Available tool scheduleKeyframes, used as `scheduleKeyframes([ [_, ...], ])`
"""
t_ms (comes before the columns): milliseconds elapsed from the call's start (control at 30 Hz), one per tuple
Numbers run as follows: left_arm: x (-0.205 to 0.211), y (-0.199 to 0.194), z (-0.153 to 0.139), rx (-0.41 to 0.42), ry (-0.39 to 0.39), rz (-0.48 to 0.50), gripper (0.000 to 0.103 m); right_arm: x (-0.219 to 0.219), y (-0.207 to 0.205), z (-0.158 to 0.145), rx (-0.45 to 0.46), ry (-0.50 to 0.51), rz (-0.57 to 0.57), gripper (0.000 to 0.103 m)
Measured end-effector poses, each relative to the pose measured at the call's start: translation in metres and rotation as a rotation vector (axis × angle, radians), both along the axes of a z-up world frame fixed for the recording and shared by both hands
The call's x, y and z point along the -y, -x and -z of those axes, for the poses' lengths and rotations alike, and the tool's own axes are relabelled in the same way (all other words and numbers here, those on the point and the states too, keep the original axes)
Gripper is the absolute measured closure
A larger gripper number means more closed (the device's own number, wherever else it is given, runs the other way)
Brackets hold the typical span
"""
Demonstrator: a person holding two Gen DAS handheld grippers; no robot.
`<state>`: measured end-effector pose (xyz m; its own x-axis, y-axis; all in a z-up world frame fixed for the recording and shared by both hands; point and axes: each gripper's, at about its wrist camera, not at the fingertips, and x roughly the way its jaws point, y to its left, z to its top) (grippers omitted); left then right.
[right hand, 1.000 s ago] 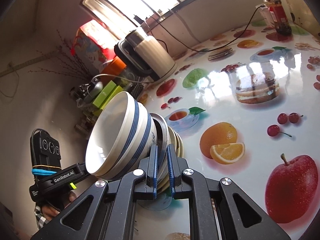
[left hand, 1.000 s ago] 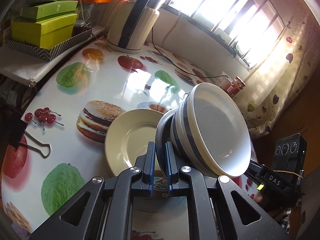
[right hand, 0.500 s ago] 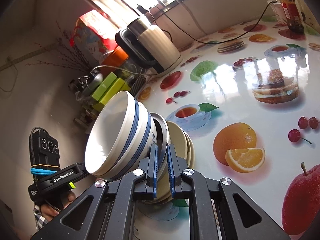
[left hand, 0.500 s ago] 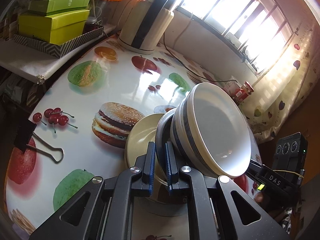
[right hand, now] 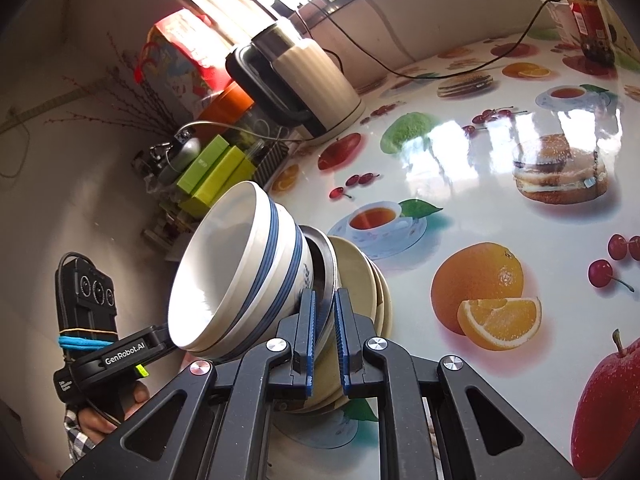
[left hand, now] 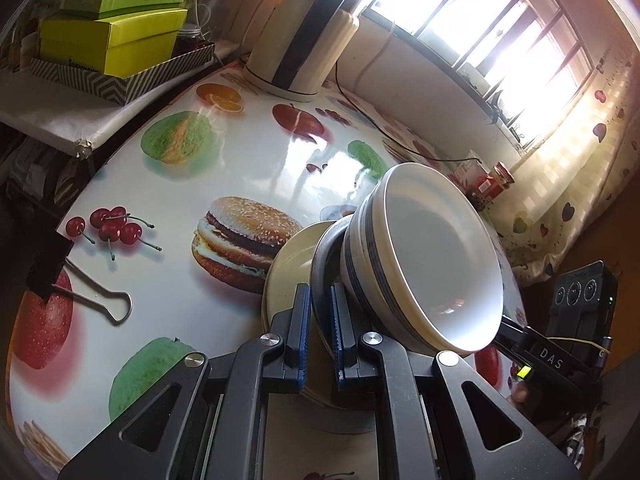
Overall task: Organize plates and bowls
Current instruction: 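Lower the nested bowls onto the cream plate stack with both tools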
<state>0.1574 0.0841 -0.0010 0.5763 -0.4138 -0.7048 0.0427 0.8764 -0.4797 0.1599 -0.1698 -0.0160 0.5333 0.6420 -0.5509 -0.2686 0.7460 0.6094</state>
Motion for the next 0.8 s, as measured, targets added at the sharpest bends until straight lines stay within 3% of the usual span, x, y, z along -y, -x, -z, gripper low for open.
scheduleKeyframes([
  [800,0.0026,0.0053,-0.0033,0.001,-0.042,0.009,0.092,-0.0010,0.0019,0.0004,0.004,0.025,0.006,0.091],
])
